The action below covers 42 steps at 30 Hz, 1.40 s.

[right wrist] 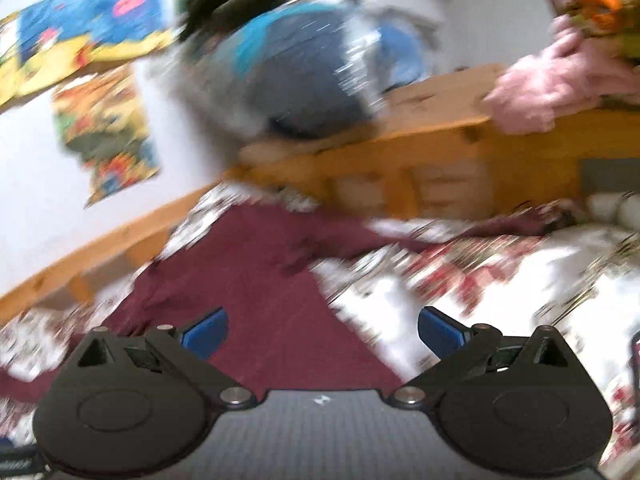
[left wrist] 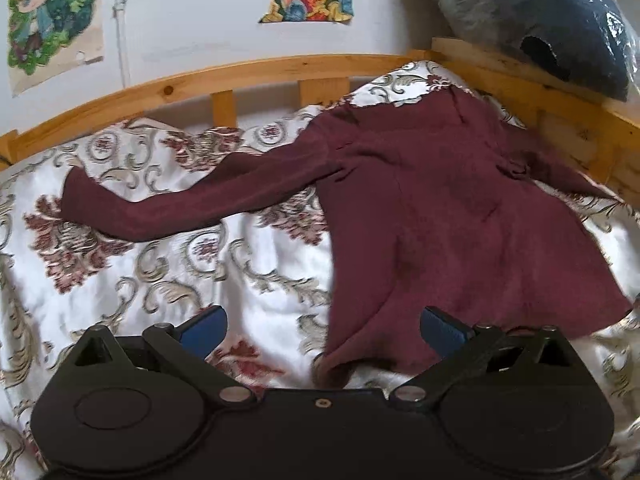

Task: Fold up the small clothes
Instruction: 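Reach the right gripper to the sleeve cuff and close on it, then lift the held sleeve with the right gripper and lay it across the body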

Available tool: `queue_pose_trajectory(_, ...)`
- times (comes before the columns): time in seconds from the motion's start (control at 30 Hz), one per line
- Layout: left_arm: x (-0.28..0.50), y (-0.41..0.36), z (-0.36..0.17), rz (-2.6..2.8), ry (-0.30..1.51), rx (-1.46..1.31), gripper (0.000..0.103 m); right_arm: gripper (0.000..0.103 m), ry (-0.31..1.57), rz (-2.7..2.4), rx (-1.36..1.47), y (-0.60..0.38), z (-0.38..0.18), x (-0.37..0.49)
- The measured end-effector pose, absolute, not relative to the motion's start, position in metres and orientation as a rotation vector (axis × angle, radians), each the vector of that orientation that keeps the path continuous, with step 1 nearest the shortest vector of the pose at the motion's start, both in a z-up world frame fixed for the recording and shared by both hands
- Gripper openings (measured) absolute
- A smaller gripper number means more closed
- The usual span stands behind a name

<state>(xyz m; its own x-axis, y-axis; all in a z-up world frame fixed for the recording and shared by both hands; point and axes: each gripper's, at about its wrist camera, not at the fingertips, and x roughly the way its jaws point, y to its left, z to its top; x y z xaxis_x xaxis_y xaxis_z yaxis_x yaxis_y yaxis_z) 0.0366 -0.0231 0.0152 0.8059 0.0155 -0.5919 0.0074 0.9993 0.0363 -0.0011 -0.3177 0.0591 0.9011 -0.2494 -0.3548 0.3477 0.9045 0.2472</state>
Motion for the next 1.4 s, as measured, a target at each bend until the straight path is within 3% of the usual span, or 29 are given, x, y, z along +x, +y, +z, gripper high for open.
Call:
queue_pose_trajectory(0.43,0.122,-0.078,0.044,-0.148,0.690,0.174,0.102,0.103,0.318,-0.603,0.540,-0.459,0.061,0.030)
queue_pose_trajectory(0.77,0.186,-0.112,0.006,-0.219,0.731,0.145,0.102,0.099,0.464,-0.761,0.560,-0.504,0.026,0.080)
queue_pose_trajectory(0.87,0.193,-0.115,-0.003,-0.256,0.753,0.170,0.102,0.085,0.485,-0.782,0.520,-0.500,0.019,0.095)
queue_pose_trajectory(1.0,0.197,-0.110,-0.004,-0.258,0.752,0.189,0.102,0.059,0.507,-0.786,0.497,-0.495,0.010,0.109)
queue_pose_trajectory(1.1,0.196,-0.099,0.000,-0.245,0.746,0.187,0.102,0.031,0.479,-0.758,0.518,-0.494,0.012,0.117)
queue_pose_trajectory(1.4,0.198,-0.075,0.018,-0.205,0.742,0.136,0.102,0.024,0.269,-0.599,0.257,-0.443,0.062,0.133)
